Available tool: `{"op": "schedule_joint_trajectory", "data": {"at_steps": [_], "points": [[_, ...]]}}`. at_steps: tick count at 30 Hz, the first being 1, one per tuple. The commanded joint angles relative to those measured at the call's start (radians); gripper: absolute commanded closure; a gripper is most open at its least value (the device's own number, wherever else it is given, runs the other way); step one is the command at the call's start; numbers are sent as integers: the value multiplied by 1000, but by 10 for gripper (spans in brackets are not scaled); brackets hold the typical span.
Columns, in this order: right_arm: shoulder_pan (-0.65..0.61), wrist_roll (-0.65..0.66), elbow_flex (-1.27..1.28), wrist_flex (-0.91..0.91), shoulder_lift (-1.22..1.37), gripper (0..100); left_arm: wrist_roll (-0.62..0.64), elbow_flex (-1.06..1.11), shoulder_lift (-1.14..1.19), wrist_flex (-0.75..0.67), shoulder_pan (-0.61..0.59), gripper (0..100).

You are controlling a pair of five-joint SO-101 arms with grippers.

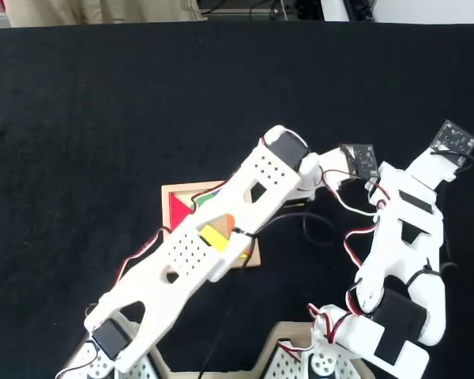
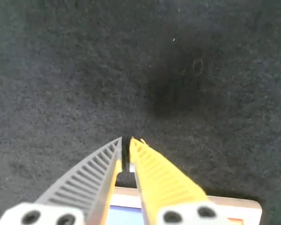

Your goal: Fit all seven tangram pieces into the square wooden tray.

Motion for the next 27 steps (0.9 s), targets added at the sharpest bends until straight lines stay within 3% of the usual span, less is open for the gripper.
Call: {"op": "schedule_joint_trajectory", "data": {"at_steps": [1,27], "points": [[-15,11,-21,-21,-38,984,8,-51,-48,11,21,956],[-17,12,-21,-23,-36,984,11,-96,-55,11,18,956]]}}
